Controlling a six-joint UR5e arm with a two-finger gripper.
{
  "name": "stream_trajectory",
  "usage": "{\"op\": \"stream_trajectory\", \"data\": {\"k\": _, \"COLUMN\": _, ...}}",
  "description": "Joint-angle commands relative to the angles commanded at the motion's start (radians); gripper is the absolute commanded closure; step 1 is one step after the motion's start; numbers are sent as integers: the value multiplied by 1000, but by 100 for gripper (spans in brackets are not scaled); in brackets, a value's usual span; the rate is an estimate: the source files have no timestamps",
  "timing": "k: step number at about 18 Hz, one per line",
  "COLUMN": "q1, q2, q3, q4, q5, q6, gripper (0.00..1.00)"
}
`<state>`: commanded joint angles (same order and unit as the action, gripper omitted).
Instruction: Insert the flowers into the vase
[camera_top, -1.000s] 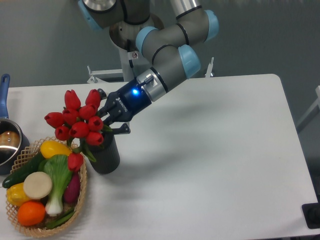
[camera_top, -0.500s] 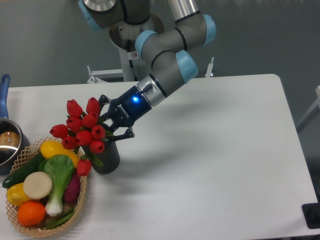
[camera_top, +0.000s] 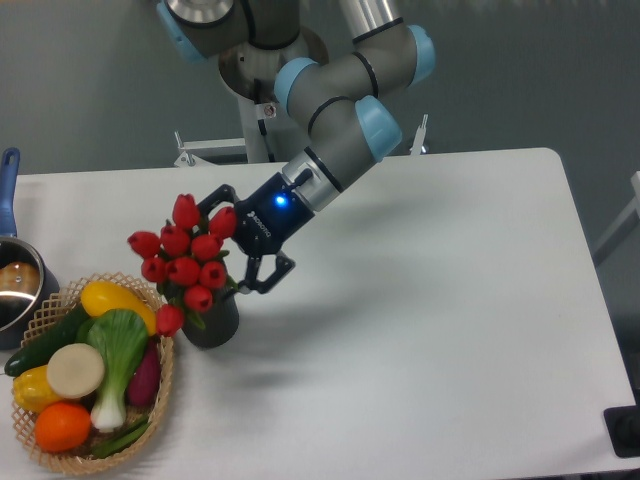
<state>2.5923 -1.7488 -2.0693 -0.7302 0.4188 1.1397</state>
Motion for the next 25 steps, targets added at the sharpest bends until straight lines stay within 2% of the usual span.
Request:
{"op": "stream_trajectory", "data": {"k": 3, "q1": 41, "q2": 32, "q3": -11, "q4": -2, "q5": 3, "q6": -2, "gripper": 0}}
{"op": "stream_trajectory", "data": {"k": 7, "q1": 106, "q2": 72, "q3": -15, "q4": -2, "q5": 84, "q6": 0, "gripper": 0}}
{"op": "stream_trajectory", "data": {"k": 10, "q1": 132, "q2": 123, "q3": -5, "q4": -2, "q5": 259, "q6": 3, "gripper": 0}}
{"op": "stream_trajectory", "data": {"k": 13, "q1": 140, "q2": 153, "q3": 35, "q4": -2, "q5": 528, "q6": 9, "gripper": 0}}
{"op": "stream_trajectory", "data": {"k": 16, "q1": 141, "q2": 147, "q3": 86, "q4": 0, "q5": 779, "q6": 12, "gripper": 0}}
{"op": "stream_trajectory", "data": {"k": 21, "q1": 192, "q2": 92, "q3": 138, "q4": -9, "q5": 966, "q6": 18, "gripper": 0}}
{"op": "stream_trajectory", "data": {"k": 23, "q1": 216, "q2": 75, "q3": 147, "q4": -12, "q5": 997, "q6": 43, "gripper": 0}}
{"op": "stream_trajectory", "data": {"k": 25, "q1": 251, "q2": 58, "q3": 155, "q4": -20, "q5": 1017, "q6": 124, "gripper": 0}}
